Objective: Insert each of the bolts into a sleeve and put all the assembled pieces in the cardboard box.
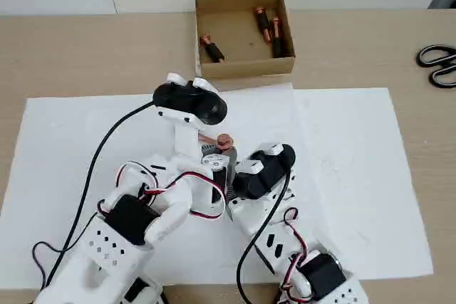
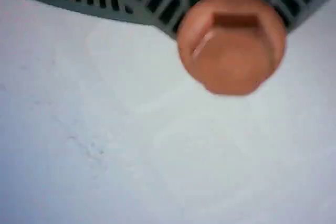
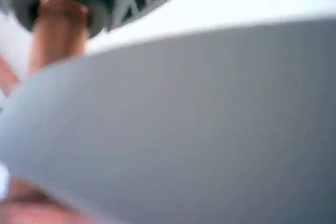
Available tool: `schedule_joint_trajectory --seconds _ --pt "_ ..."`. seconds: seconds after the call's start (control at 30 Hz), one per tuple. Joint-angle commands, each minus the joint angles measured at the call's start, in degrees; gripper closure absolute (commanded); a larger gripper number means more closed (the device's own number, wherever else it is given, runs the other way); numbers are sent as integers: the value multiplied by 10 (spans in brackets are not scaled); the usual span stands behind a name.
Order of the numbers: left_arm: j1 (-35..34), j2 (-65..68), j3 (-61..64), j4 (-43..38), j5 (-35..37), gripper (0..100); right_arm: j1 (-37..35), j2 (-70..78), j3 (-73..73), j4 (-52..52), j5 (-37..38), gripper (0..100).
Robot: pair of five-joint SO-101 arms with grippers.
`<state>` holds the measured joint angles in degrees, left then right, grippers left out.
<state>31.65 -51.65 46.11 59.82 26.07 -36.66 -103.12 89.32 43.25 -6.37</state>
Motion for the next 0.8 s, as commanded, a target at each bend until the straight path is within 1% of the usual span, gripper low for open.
schedule_joint_trajectory --seconds 0.0,0.27,0.47,0.67,0.77 --pt "-3 -7 0 17 -8 994 1 -7 -8 -17 -7 995" --pt "-3 -3 1 18 -8 994 1 -7 -8 -17 -7 995" --pt "-3 -5 37 -1 -8 993 1 -7 -8 -17 -7 995" --pt "-2 -6 39 -4 -9 992 1 -7 -8 -17 -7 995" --pt "-2 -6 38 -4 -32 957 1 -7 -8 -17 -7 995"
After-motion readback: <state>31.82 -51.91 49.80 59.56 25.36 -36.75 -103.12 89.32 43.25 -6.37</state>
